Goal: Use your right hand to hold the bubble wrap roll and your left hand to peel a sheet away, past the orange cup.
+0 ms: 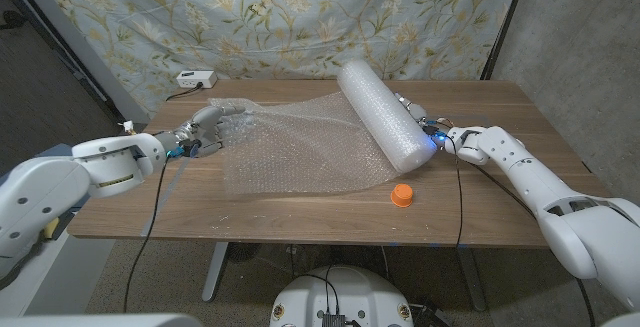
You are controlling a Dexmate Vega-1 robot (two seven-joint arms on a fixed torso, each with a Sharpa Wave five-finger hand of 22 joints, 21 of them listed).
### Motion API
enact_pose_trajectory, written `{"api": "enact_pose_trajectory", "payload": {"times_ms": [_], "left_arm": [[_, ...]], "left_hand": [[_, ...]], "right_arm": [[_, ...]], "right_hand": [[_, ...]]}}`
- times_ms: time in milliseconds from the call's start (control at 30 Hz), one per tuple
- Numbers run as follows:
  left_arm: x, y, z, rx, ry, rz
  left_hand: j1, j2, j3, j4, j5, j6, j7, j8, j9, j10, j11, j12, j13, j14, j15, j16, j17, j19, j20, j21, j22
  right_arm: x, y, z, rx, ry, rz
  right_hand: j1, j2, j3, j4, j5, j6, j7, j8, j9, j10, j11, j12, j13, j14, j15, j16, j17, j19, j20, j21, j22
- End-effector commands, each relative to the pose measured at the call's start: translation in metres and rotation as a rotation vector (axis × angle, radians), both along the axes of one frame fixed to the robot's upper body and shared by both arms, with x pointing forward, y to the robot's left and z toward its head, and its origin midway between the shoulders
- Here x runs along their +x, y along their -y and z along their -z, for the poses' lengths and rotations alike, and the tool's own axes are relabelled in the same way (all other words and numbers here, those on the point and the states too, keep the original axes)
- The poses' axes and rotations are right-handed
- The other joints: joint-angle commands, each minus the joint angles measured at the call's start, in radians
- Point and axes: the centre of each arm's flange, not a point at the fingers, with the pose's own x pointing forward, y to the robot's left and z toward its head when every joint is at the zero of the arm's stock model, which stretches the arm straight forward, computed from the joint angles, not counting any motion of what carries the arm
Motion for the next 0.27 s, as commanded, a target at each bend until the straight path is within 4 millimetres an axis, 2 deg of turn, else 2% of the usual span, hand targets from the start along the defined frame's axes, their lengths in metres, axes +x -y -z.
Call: {"api": "enact_pose_trajectory", "payload": {"times_ms": [33,267], "left_arm": [[0.0026,-0.0203,0.0121,-0.001,0.014,0.039],[0.0056,-0.0171,0.0086,0.009,0.011,0.04]], "left_hand": [[-0.02,-0.003,-0.004,0.002,0.002,-0.031,0.005,0.006,-0.003,-0.022,0.014,-0.027,-0.012,-0.022,0.013,-0.009,-0.003,-0.008,0.002,-0.006,0.002],[-0.026,-0.003,-0.002,0.001,0.003,-0.045,0.004,0.007,-0.005,-0.039,0.02,-0.042,-0.019,-0.032,0.02,-0.012,-0.007,-0.013,0.008,-0.007,0.002]], "right_arm": [[0.0016,-0.0028,0.0015,-0.003,-0.002,0.006],[0.0042,-0.0036,0.0049,0.005,-0.01,0.01]], "right_hand": [[-0.005,0.003,0.002,-0.004,-0.003,0.005,0.009,0.001,0.002,0.006,0.002,-0.002,0.005,0.001,-0.007,0.0,0.002,0.002,0.001,0.0,0.001],[-0.005,0.003,0.003,-0.004,-0.003,0.005,0.009,0.001,0.002,0.006,0.002,-0.003,0.006,0.001,-0.009,0.0,0.002,0.003,0.001,0.0,0.001]]}}
